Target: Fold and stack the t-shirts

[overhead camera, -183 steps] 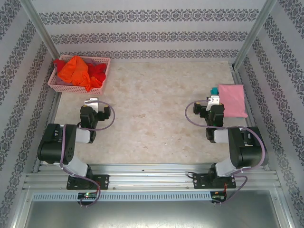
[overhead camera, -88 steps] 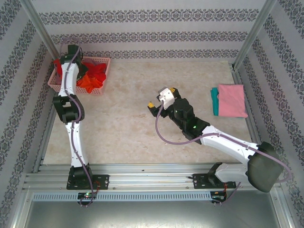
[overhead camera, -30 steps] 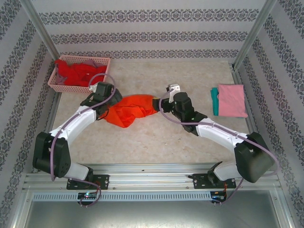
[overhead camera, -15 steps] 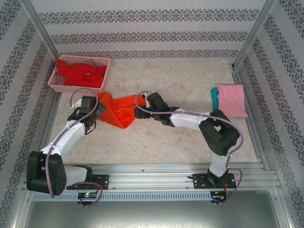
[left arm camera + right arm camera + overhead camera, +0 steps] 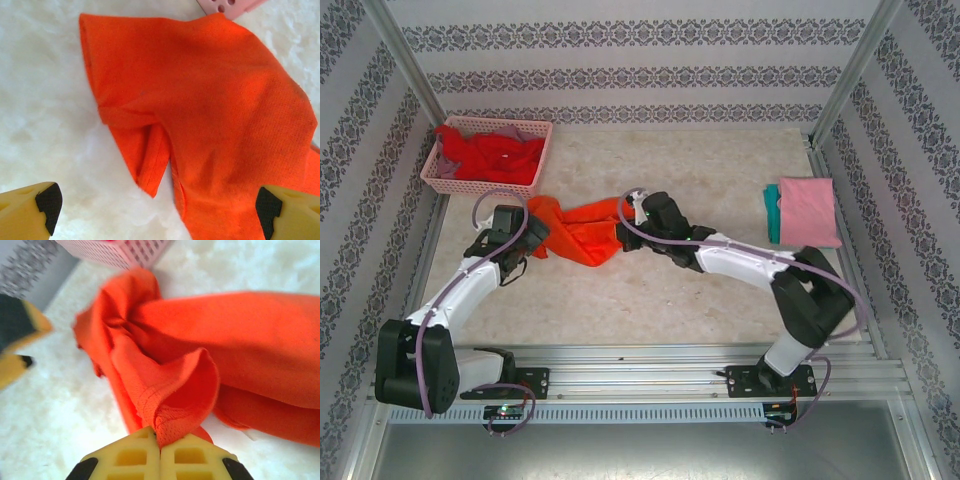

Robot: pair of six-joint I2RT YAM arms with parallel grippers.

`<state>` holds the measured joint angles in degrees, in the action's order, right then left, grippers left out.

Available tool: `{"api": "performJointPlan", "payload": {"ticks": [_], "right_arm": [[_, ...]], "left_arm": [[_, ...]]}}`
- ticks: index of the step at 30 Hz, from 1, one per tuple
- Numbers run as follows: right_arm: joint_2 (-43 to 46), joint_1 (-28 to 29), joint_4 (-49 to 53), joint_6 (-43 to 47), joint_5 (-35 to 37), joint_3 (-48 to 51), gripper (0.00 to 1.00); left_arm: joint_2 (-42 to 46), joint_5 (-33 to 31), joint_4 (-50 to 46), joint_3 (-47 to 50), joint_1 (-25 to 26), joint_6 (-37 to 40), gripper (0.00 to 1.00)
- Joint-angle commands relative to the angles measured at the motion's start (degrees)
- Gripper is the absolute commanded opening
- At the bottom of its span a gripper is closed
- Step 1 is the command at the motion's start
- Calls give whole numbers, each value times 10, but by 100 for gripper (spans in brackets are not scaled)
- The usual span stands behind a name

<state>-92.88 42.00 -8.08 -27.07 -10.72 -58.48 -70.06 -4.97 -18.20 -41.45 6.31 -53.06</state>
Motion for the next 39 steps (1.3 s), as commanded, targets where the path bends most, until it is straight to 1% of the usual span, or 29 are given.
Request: {"api": "performJointPlan", "payload": {"ticks": [1, 6, 9, 12, 15, 17, 18, 19, 20, 21, 22, 23, 24, 25, 26, 28, 29, 31, 34, 37, 38, 39], "right_arm": [[45, 0, 8, -6, -34, 18, 0], [79, 10, 15, -17, -90, 44, 0], [90, 25, 36, 2, -135, 49, 0], [88, 49, 62, 36, -164, 46, 0], [71, 68, 68, 59, -184, 42, 0], [59, 81, 66, 74, -201, 37, 3], [57, 84, 64, 78, -205, 37, 7], [60, 88, 57, 83, -203, 39, 12], [66, 89, 47, 89, -197, 44, 22], [76, 88, 40, 95, -186, 50, 37], [88, 88, 36, 107, -166, 55, 58], [101, 87, 36, 121, -142, 61, 71], [113, 85, 37, 131, -120, 65, 79], [124, 79, 38, 137, -92, 71, 84], [135, 70, 34, 136, -66, 78, 87], [150, 44, 28, 121, -22, 92, 89], [154, 27, 32, 105, 9, 97, 89], [154, -13, 43, 62, 58, 105, 88], [143, -78, 40, -17, 82, 128, 87], [127, -123, 29, -76, 94, 146, 86], [120, -135, 30, -90, 95, 148, 86], [112, -145, 34, -104, 99, 147, 86]], "left_arm": [[-13, 21, 36, 3, 13, -15, 100], [-35, 33, 70, 5, 20, -33, 100], [-49, 37, 97, 9, 20, -43, 100], [-70, 30, 112, 9, 20, -48, 100], [-97, 28, 117, 3, 20, -52, 97], [-119, 34, 117, -6, 20, -53, 95], [-128, 35, 118, -9, 20, -53, 94], [-140, 37, 121, -13, 20, -51, 92], [-152, 37, 125, -18, 20, -49, 88], [-165, 36, 127, -24, 20, -47, 83], [-180, 36, 129, -33, 20, -41, 73], [-196, 36, 129, -46, 20, -32, 65], [-212, 35, 126, -59, 20, -25, 60], [-232, 35, 123, -76, 20, -15, 54], [-252, 35, 121, -95, 20, -1, 50], [-293, 45, 115, -137, 20, 30, 44], [-319, 53, 109, -164, 20, 51, 43], [-369, 71, 86, -225, 19, 87, 43], [-440, 112, 42, -328, 20, 136, 44], [-489, 139, -7, -425, 23, 172, 49], [-494, 139, -21, -449, 26, 183, 55], [-490, 132, -27, -461, 30, 191, 65]]}}
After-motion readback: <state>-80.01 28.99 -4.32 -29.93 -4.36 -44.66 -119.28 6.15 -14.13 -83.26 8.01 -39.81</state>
